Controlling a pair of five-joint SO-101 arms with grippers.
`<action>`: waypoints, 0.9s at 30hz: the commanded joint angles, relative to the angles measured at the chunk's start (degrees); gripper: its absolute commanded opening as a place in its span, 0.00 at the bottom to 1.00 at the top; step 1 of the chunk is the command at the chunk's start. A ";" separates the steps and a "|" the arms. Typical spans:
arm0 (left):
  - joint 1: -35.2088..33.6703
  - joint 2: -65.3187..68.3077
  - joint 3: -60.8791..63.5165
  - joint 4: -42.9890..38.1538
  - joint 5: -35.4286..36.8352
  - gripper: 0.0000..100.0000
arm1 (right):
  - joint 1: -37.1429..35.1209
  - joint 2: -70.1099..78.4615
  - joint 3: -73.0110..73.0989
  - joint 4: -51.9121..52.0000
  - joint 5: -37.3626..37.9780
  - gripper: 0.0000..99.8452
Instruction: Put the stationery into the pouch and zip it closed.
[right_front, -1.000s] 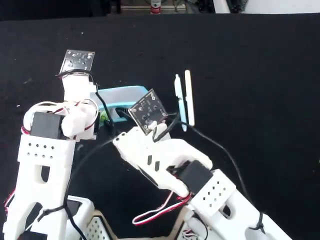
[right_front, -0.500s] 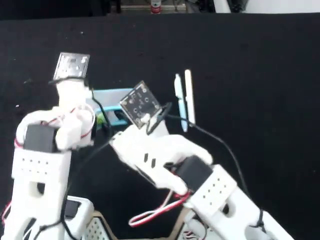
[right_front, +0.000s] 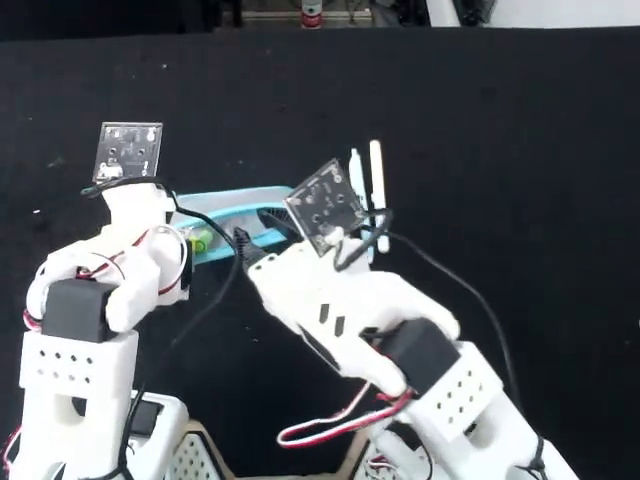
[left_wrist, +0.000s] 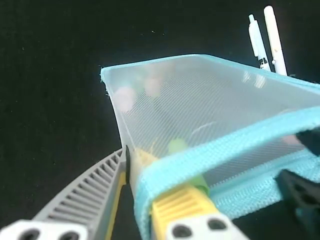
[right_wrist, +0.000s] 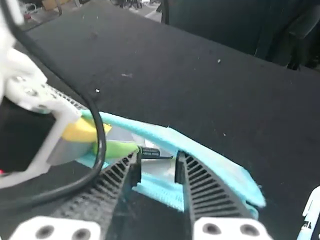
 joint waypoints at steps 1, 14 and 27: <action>-0.22 -1.05 -3.47 -0.35 0.62 0.03 | 1.67 -2.86 -3.38 0.00 0.00 0.13; -3.03 -1.49 -2.77 -2.99 0.97 0.03 | 6.77 -7.60 -11.21 3.08 2.46 0.13; -9.63 -7.82 -3.38 -2.55 0.53 0.03 | 28.31 1.63 -4.26 6.68 0.88 0.13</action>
